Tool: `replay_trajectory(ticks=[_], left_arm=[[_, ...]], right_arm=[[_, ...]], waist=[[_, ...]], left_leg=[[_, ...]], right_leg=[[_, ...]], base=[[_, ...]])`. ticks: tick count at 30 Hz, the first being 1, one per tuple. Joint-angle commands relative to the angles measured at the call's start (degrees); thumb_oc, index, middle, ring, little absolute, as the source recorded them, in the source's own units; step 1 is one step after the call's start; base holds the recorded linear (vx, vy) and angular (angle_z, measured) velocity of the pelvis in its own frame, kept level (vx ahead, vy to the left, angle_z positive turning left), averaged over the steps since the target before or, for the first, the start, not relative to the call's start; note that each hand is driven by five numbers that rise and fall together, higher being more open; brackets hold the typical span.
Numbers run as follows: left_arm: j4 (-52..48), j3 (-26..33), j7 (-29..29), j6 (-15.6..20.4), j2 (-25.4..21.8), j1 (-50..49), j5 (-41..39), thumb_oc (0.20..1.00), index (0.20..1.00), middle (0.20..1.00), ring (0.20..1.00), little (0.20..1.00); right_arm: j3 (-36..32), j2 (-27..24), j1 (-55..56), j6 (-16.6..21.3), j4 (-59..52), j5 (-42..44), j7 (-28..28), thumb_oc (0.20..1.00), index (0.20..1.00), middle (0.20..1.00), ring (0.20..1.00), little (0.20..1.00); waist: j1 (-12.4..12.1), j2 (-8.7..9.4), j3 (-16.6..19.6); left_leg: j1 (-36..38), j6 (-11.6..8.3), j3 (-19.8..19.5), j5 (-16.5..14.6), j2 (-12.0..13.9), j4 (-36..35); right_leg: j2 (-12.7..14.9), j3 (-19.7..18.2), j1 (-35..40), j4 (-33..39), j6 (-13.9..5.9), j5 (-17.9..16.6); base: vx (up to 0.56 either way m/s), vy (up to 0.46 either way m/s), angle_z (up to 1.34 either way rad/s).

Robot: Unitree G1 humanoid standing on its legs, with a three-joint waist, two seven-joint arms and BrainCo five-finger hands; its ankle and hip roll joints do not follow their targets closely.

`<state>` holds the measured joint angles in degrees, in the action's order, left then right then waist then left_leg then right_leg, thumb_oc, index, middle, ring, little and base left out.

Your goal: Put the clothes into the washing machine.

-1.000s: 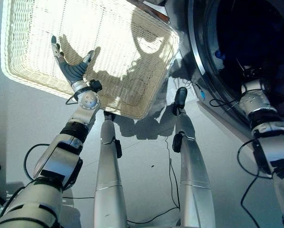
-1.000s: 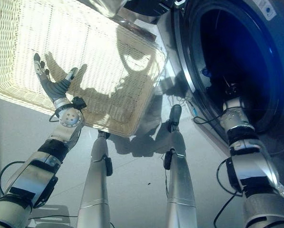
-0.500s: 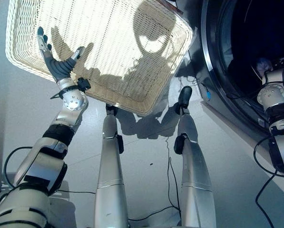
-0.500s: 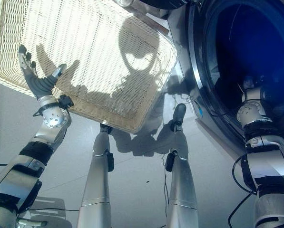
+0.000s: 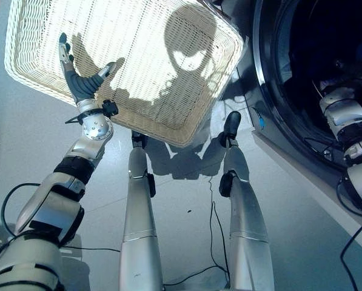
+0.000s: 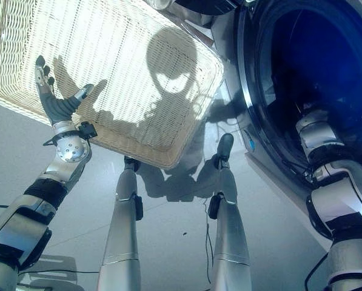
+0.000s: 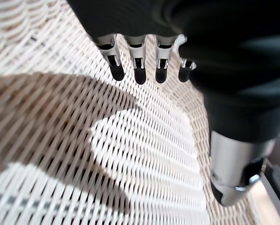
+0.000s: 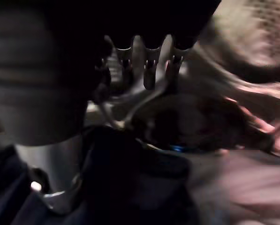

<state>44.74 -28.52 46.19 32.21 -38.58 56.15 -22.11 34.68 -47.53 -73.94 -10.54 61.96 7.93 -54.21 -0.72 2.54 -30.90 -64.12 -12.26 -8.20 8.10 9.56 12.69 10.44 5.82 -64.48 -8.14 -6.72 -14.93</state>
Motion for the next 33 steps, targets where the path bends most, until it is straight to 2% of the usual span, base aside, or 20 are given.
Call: replay_trajectory(ticks=[1,5,10,11,18,20,22,33], left_arm=[[0.4,1.2,1.7,2.8,0.7,1.3,1.6,1.0,1.0,1.0,1.0,1.0],[-0.1,1.0,3.2,2.1,1.4,1.4,4.4,1.0,1.0,1.0,1.0,1.0],[-0.6,1.3,4.1,1.5,1.8,1.1,5.1,1.0,1.0,1.0,1.0,1.0],[-1.9,2.0,5.5,0.8,2.8,0.6,6.9,1.0,1.0,1.0,1.0,1.0],[-1.6,3.4,6.5,0.7,4.7,-0.8,10.8,1.0,1.0,1.0,1.0,1.0],[-1.7,3.4,6.6,0.6,4.9,-0.9,11.1,1.0,1.0,1.0,1.0,1.0],[-2.4,3.8,6.9,-0.7,6.0,-2.1,13.5,1.0,1.0,1.0,1.0,1.0],[-3.0,5.7,4.3,-1.5,9.6,-10.7,16.1,1.0,1.0,1.0,1.0,1.0]], right_arm=[[3.8,-6.5,-2.3,1.5,-1.7,-8.3,-4.9,1.0,1.0,1.0,1.0,1.0],[2.2,-5.8,2.2,4.8,-6.3,-13.1,-8.7,1.0,1.0,1.0,1.0,1.0],[1.9,-5.6,4.3,4.7,-10.8,-15.5,-8.7,1.0,1.0,1.0,1.0,1.0],[1.3,-5.2,8.8,5.2,-20.3,-19.4,-8.0,1.0,1.0,1.0,1.0,1.0],[-1.8,-1.7,17.3,10.5,-29.9,-27.2,-4.5,1.0,1.0,1.0,1.0,1.0],[-2.1,-1.5,17.8,10.6,-30.4,-27.7,-4.2,1.0,1.0,1.0,1.0,1.0],[-3.9,0.3,22.6,12.9,-35.7,-30.0,-1.8,1.0,1.0,1.0,1.0,1.0],[-5.9,5.5,35.8,17.7,-41.3,-33.2,4.2,1.0,1.0,1.0,1.0,1.0]], waist=[[-0.2,0.1,1.1],[0.4,0.01,1.1],[0.9,0.14,1.1],[1.7,0.12,1.1],[2.9,0.1,1.1],[2.9,0.11,1.1],[3.5,0.15,1.1],[4.2,0.11,1.1]], left_leg=[[2.0,6.07,0.9,-2.8,-5.3,-0.9],[1.7,6.14,1.2,-3.1,-5.6,-0.8],[1.6,6.2,1.5,-3.2,-5.7,-0.6],[1.7,6.05,2.1,-3.3,-5.9,-0.5],[1.7,5.82,2.9,-3.2,-5.8,-0.7],[1.7,5.81,3.0,-3.2,-5.8,-0.8],[2.1,5.79,3.5,-3.2,-5.9,-0.8],[6.5,6.21,5.0,-3.4,-5.8,-0.1]], right_leg=[[-0.8,1.7,0.5,-5.6,-5.32,3.0],[-0.9,1.3,-0.1,-5.7,-5.54,3.1],[-0.9,1.1,-0.3,-5.8,-5.53,3.2],[-0.8,0.6,-0.8,-6.0,-5.61,3.2],[-1.0,-0.4,-1.6,-6.3,-5.58,3.4],[-1.1,-0.4,-1.5,-6.3,-5.57,3.4],[-1.3,-1.0,-1.5,-6.4,-5.45,3.6],[-0.9,-2.0,2.2,-6.5,-4.98,3.8]], base=[[0.0,0.0,0.0],[0.0,0.0,0.0],[0.0,0.012,0.01],[-0.02,0.06,0.04],[-0.01,0.014,0.02],[0.0,0.014,-0.02],[0.0,0.051,-0.02],[-0.01,0.031,-0.01]])
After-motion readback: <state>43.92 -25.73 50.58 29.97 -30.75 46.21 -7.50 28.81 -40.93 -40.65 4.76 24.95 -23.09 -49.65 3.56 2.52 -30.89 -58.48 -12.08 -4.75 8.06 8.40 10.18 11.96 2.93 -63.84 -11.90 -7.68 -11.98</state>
